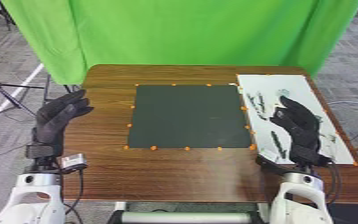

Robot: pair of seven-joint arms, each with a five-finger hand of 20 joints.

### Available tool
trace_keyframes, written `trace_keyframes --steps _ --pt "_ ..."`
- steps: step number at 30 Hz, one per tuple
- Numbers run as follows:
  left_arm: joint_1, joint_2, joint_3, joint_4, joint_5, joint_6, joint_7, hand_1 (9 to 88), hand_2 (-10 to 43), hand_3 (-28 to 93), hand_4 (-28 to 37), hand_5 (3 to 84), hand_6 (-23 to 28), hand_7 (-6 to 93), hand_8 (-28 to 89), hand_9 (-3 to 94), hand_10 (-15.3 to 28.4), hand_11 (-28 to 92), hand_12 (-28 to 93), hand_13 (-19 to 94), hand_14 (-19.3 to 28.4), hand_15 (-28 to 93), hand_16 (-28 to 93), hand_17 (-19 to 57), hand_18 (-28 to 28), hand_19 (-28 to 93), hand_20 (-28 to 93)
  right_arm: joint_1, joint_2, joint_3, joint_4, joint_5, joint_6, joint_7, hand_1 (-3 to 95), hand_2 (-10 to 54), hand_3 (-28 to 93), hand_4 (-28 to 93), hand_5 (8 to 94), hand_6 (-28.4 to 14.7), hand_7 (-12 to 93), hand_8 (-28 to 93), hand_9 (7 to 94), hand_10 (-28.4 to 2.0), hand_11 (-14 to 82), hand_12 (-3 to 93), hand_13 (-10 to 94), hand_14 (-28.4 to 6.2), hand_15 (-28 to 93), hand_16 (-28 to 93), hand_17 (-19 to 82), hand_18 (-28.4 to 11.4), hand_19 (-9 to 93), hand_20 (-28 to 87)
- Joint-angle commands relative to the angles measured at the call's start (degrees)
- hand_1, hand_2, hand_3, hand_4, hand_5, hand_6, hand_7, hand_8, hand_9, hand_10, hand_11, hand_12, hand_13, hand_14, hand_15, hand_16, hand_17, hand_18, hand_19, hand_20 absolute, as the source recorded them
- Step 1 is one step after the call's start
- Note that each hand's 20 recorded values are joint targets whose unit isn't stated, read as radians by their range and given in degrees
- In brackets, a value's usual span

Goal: Arrange flowers

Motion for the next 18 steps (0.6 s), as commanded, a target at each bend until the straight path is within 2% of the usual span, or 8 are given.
trace_keyframes --steps 1,4,6,7,9,11,13,18 --pt "0.19 -0.55 0.45 0.31 -0.44 -0.01 0.28 31.5 -5.2 61 -15.5 46.2 5.3 16.1 -8 48.5 16.2 22 10 45 20.6 29 -4 13.5 16.8 23 21 -3.09 -0.33 2.82 -1.23 6.53 -7.26 -2.58 24.9 -9.5 73 -23 45.6 0.0 26 -11 53.0 -14.3 16.0 22.3 52 -12.9 24 28 24 -15.8 28 41" --pt "0.95 -0.98 0.18 0.11 -0.94 0.09 0.48 31.6 -5.3 61 -15.5 46.3 5.2 16.1 -8 48.5 16.2 22 10 45 20.5 29 -4 13.5 16.7 23 21 -2.66 0.39 3.35 -1.17 4.51 -7.39 -2.28 24.5 -9.5 73 -22 45.7 0.0 25 -11 53.0 -14.4 15.7 22.3 52 -13.0 24 29 24 -16.2 27 41" --pt "0.79 -1.44 0.53 0.4 -0.91 0.05 0.62 31.5 -5.4 61 -15.4 46.3 5.2 16.1 -8 48.5 16.2 22 10 45 20.5 29 -4 13.5 16.7 23 21 -2.33 0.82 3.77 -1.38 3.68 -6.66 -1.32 24.5 -9.5 73 -22 45.7 0.0 25 -11 53.0 -14.4 15.4 22.3 52 -13.1 23 29 24 -16.2 26 41" --pt "0.15 -1.42 0.93 0.84 -1.23 -0.34 0.92 31.4 -5.6 61 -15.3 46.3 5.2 16.1 -8 48.4 16.1 22 10 45 20.4 29 -4 13.5 16.6 23 21 -2.23 0.97 4.01 -1.66 3.44 -6.32 -0.59 24.4 -9.5 73 -22 45.8 0.0 25 -11 53.0 -14.4 15.3 22.4 52 -13.0 23 29 24 -16.0 26 40" --pt "0.09 -1.44 0.92 0.99 -1.03 -1.09 1.06 31.3 -5.7 62 -15.2 46.3 5.2 16.0 -8 48.5 16.2 22 10 45 20.4 29 -4 13.6 16.6 22 21 -2.52 2.25 4.7 -2.05 2.87 -7.34 0.59 24.3 -9.5 73 -21 45.9 -0.1 24 -11 53.0 -14.4 15.2 22.4 52 -13.2 22 29 25 -15.9 24 40" --pt "0.79 -1.61 0.6 0.74 -0.59 -1.19 0.65 31.3 -6.0 62 -15.1 46.3 5.2 16.1 -8 48.4 16.1 22 10 45 20.4 29 -4 13.6 16.3 22 21 -3.35 4.51 6.18 -2.42 0.53 -10.07 3.26 24.4 -9.5 73 -21 46.0 -0.2 24 -10 52.8 -14.4 14.9 22.4 51 -13.4 20 29 25 -15.9 23 40" --pt "1.58 -1.53 0.63 0.38 -1.25 -1.37 0.16 31.1 -6.3 62 -15.0 46.3 5.1 16.1 -8 48.4 16.1 22 10 45 20.5 29 -4 13.4 16.3 21 20 -4.92 5.92 8.05 -3.35 -4.59 -11.26 7.8 25.3 -9.5 73 -21 46.0 -0.3 23 -10 52.5 -14.4 14.3 22.2 51 -13.6 19 29 25 -16.2 23 40" --pt "0.85 -1.74 1.08 0.67 0.74 -2.69 -0.48 31.2 -6.4 62 -15.2 46.2 5.1 16.2 -8 48.4 16.1 22 10 45 20.5 29 -4 13.2 16.2 21 20 -7.19 7.27 8.41 -4.26 -22.93 -3.96 20.87 29.9 -9.5 71 -19 46.4 -1.2 21 -9 53.7 -14.5 14.9 22.4 54 -13.7 20 29 26 -16.8 34 45"
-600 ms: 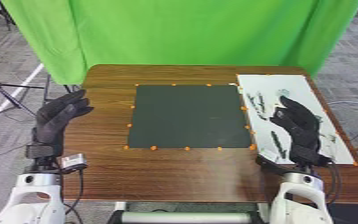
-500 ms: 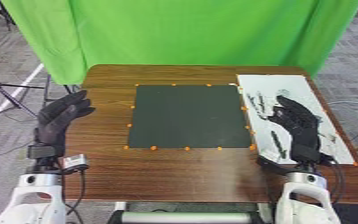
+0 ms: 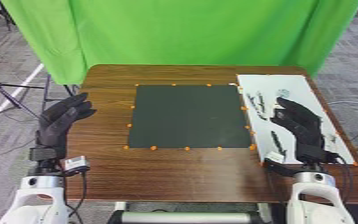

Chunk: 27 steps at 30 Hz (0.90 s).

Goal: Arrange flowers

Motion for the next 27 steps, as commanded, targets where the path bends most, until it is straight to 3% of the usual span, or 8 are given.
trace_keyframes --steps 1,2,4,6,9,17,27 --pt "0.13 -0.7 0.58 0.09 1.6 -2.27 -1.3 31.2 -6.4 62 -15.2 46.3 5.2 16.1 -8 48.3 16.1 22 10 45 20.5 29 -4 13.2 16.2 21 20 -4.31 4.19 1.55 -1.85 -26.18 7.59 18.2 30.5 -9.5 71 -19 46.8 -1.4 21 -9 54.1 -14.5 15.2 22.3 55 -13.5 21 29 26 -17.0 37 46" --pt "0.05 -0.73 0.34 -0.14 1.91 -2.83 -1.71 31.2 -6.4 62 -15.3 46.3 5.2 16.1 -8 48.4 16.1 22 10 45 20.5 29 -4 13.2 16.2 21 20 -4.02 4.35 0.58 -1.75 -30.84 9.03 21.94 31.0 -9.5 71 -19 47.2 -1.5 22 -9 54.6 -14.5 15.6 22.3 56 -13.3 22 29 27 -17.1 40 46" --pt "0.39 -1.03 -0.85 -0.44 3.75 -4.96 -2.94 31.2 -6.3 62 -15.4 46.0 5.1 16.1 -8 47.8 16.0 22 10 45 20.4 29 -4 13.1 16.2 21 21 -3.54 5.1 -0.55 -1.29 -35.26 9.17 24.96 32.0 -9.5 70 -20 48.5 -1.6 22 -8 56.5 -14.5 17.1 22.6 59 -13.0 24 28 28 -17.5 45 47" --pt "1.05 -1.18 -1.32 -0.58 5.3 -5.0 -3.41 31.3 -6.2 62 -15.5 45.5 4.9 16.0 -8 46.9 16.0 21 10 44 20.2 28 -4 12.9 16.1 21 21 -3.18 5.44 -1.57 -1.25 -40.37 7.55 29.04 33.2 -9.5 70 -20 50.1 -1.5 23 -8 58.4 -14.6 18.8 23.0 62 -12.4 26 28 30 -17.9 49 48" --pt "1.1 -1.16 -1.26 -0.72 5.08 -5.21 -3.63 31.3 -5.9 61 -15.5 45.4 4.9 16.0 -8 46.6 16.1 21 10 44 20.2 28 -4 12.8 16.0 20 20 -3.28 5.73 -2.32 -1.57 -46.08 5.54 33.82 35.3 -9.5 69 -20 52.0 -1.5 24 -8 61.9 -14.9 22.2 23.9 66 -11.8 31 28 31 -18.5 54 49" --pt "0.9 -0.39 -2.09 -1.08 7.43 -6.49 -4.44 31.5 -5.6 61 -15.3 45.3 5.0 15.8 -8 46.3 16.1 21 10 44 20.2 28 -4 12.7 16.1 21 21 1.25 8.2 -5.51 -0.42 -54.49 -1.88 41.86 39.0 -9.5 66 -21 58.7 -1.8 29 -7 68.9 -15.0 33.8 30.0 72 -9.8 49 31 33 -21.5 68 56" --pt "1.97 -0.36 -3.21 -1.74 7.86 -7.65 -5.79 31.5 -5.5 61 -15.2 45.1 4.9 15.8 -7 45.8 16.0 20 10 44 20.2 28 -4 12.6 16.2 21 20 0.29 11.66 -5.05 0.13 -55.85 -8.55 44.75 39.4 -9.5 66 -21 59.5 -1.2 32 -7 69.5 -14.9 34.1 31.3 73 -9.2 52 31 33 -21.8 70 57"
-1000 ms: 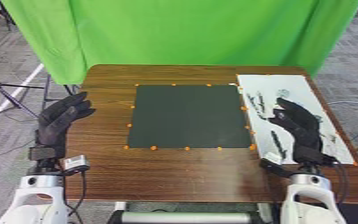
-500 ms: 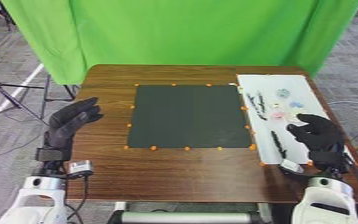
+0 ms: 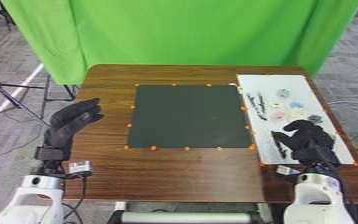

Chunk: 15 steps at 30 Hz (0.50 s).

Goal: Arrange flowers

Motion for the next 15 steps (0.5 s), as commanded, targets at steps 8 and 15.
trace_keyframes --steps 8,15 --pt "1.99 0.17 -2.1 -1.44 1.11 -2.19 -2.39 31.6 -5.4 61 -15.0 44.8 4.8 15.1 -7 45.2 16.1 20 10 44 20.2 27 -4 12.7 16.3 21 20 -0.75 3.88 -0.83 3.27 -1.54 -6.12 3.18 40.9 -9.5 66 -21 59.6 -1.1 33 -7 70.1 -14.4 33.8 31.3 75 -8.3 53 31 35 -21.7 72 57" --pt "2.56 -0.02 -2.29 -1.86 1.55 -2.27 -2.42 31.9 -5.4 61 -15.0 45.4 3.2 15.0 -7 44.9 15.9 20 10 43 20.3 27 -4 12.7 16.5 21 21 -0.99 2.75 -1.61 4.67 -2.29 -6.29 3.56 42.4 -9.5 65 -21 59.0 -1.2 35 1 70.8 -14.0 33.8 31.6 76 -7.9 54 32 36 -21.8 73 58"
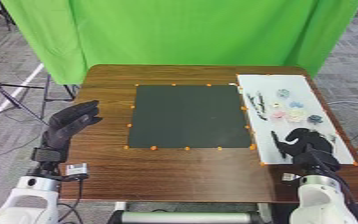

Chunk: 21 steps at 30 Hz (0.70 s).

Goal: Arrange flowers

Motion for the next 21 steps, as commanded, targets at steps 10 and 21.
trace_keyframes --steps 10,21 --pt "0.94 -0.01 -0.75 -1.13 0.9 -0.61 -1.12 32.4 -5.3 60 -14.6 45.9 2.8 15.1 -8 44.8 15.8 19 10 43 20.2 27 -4 12.8 16.5 22 21 -0.24 -3.24 -3.09 2.35 -2.85 -2.3 3.03 48.7 -9.5 60 -21 56.2 -0.6 42 21 71.3 -12.9 37.7 35.7 80 -5.6 58 34 40 -21.7 78 58" --pt "1.33 0.72 -1.23 -2.11 1.3 -0.3 -1.82 32.5 -5.3 60 -14.6 45.9 3.0 14.7 -8 44.8 15.8 19 10 43 20.2 27 -4 12.8 16.5 22 21 2.11 -1.18 -4.97 1.15 2.28 -12.23 1.71 53.4 -9.5 54 -18 55.0 -0.4 46 23 73.2 -11.6 36.5 46.9 81 -4.6 64 36 41 -21.9 82 59"
